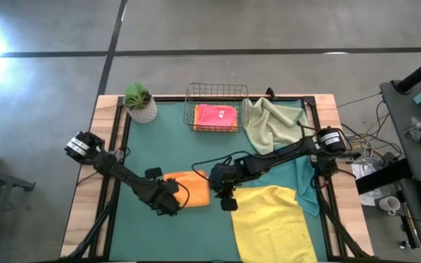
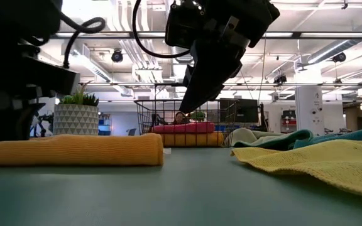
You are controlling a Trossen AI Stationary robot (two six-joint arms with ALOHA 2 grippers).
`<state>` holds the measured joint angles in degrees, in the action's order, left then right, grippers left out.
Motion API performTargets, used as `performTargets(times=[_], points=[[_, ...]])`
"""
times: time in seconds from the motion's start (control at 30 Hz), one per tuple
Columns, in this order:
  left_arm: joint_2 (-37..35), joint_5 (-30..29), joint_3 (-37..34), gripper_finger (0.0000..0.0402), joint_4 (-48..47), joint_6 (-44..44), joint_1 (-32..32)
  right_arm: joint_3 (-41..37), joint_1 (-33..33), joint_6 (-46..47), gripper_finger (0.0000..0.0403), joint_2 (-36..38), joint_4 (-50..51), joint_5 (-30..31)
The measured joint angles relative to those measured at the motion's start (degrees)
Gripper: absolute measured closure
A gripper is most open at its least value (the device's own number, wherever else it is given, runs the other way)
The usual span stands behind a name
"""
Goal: Fold microfiber towels
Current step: Put the folded orange microfiber towel into the wire basket
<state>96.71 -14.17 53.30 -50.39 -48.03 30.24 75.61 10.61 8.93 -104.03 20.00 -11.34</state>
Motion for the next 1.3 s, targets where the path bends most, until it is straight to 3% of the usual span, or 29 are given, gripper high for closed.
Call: performTargets(times=[0.27, 0.6, 0.73, 1.03, 1.3], points=[[-5.27, 1.37, -0.07, 0.0359, -0.64, 3.47, -1.00, 0.00, 0.00, 1.32, 0.0321, 0.00, -0.01, 0.01], [-21.23, 3.84, -0.02, 0.0354, -1.64, 3.94, -1.00, 0.10, 0.92, 2.99, 0.0321, 0.22, -0.23, 0.01], [-26.68, 3.87, 0.04, 0.0325, -1.64, 6.49, -1.00, 1.86, 1.68, 3.95, 0.0321, 0.26, -0.01, 0.49], [-32.05, 4.94, 0.07, 0.0222, -4.67, 6.86, -1.00, 8.61, 4.52, 2.34, 0.0321, 0.42, 5.12, 8.53], [-31.28, 8.39, 2.25, 0.0220, -4.07, 8.82, 1.32, 16.08, 7.20, 0.13, 0.0321, 0.42, 17.94, 14.58]])
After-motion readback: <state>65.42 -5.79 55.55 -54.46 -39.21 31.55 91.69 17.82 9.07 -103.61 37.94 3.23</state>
